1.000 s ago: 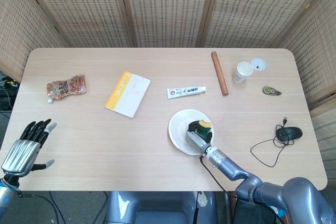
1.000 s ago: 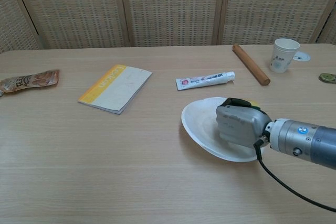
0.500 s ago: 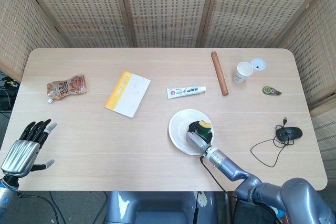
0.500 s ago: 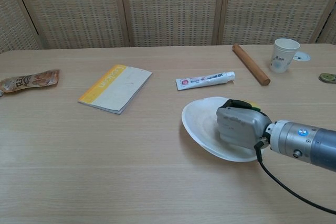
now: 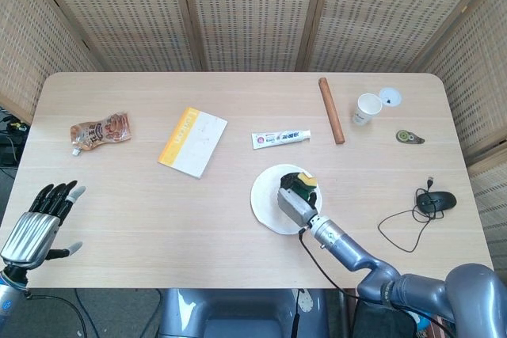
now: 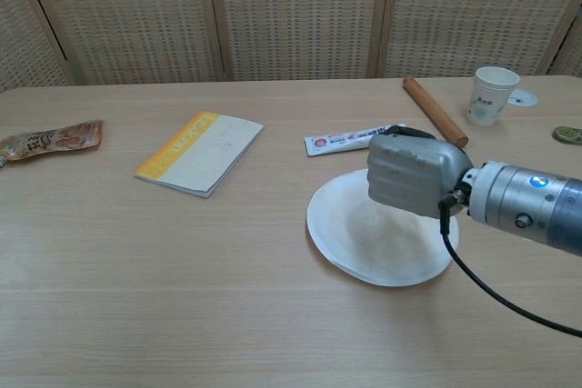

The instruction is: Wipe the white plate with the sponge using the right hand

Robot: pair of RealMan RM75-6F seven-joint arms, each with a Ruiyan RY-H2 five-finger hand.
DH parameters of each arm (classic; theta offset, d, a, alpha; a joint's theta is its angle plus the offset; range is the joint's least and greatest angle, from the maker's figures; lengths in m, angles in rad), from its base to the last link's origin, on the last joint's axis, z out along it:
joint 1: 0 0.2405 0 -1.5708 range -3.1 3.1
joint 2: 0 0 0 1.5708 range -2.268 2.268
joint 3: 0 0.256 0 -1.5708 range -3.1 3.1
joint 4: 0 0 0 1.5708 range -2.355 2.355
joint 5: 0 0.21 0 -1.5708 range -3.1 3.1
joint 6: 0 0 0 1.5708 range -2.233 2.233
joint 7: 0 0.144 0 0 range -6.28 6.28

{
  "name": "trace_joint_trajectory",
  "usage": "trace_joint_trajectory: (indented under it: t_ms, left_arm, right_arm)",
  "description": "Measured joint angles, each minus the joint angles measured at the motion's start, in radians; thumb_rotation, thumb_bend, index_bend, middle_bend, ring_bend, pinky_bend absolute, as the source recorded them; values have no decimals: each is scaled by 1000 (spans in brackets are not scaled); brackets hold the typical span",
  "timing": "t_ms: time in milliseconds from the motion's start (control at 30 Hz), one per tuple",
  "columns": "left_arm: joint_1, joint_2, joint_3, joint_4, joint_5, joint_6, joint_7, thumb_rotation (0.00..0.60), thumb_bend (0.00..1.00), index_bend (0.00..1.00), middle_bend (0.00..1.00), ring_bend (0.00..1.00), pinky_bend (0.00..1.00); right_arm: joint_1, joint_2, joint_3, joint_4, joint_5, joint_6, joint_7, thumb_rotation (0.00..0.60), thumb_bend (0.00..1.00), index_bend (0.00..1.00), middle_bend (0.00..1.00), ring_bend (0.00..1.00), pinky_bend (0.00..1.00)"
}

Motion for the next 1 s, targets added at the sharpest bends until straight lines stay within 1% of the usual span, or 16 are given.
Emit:
trace_joint_trajectory:
  t_ms: [67,167,233,367,400,533,600,700,800,1000]
  left_arm:
    - [-1,1,0,0,-1,-3,-4,600,0,0,0,0,0]
    - [-1,2,2,-1,1,-4,-6,600,0,0,0,0,0]
    - [-1,3,3,-4,5,-4,-6,600,0,0,0,0,0]
    - [1,6,6,-12,14,6,-6,600,0,0,0,0,0]
    - [2,7,7,-13,16,7,-5,600,0,0,0,0,0]
    - [4,9,12,-19,26,11,-2,600,0,0,0,0,0]
    - [5,9,14,-22,31,13,0,600,0,0,0,0,0]
    - [5,12,17,-25,36,15,-2,600,0,0,0,0,0]
    - [5,14,17,-28,37,15,-8,600,0,0,0,0,0]
    - [7,20,16,-29,36,20,-18,600,0,0,0,0,0]
  right_arm:
    - [-6,17,18,-26,12,14,48,600,364,512,605,493,863]
    - [-15,55,43,-57,30,32,169,600,363,512,605,492,856]
    - [-21,81,59,-68,40,42,269,600,363,512,605,492,823]
    - [-34,120,71,-52,41,58,468,600,363,512,605,493,680]
    - [-39,126,72,-39,39,61,536,600,363,512,605,493,652]
    - [-60,137,75,7,52,62,760,600,364,512,599,492,465]
    - [-73,138,82,24,79,50,877,600,364,512,596,492,411]
    - [-93,134,93,47,141,19,1019,600,365,512,589,480,325]
    - [-111,120,101,77,211,-22,1095,600,365,512,585,477,322]
    - [-126,56,95,160,263,-65,1127,600,365,512,564,467,322]
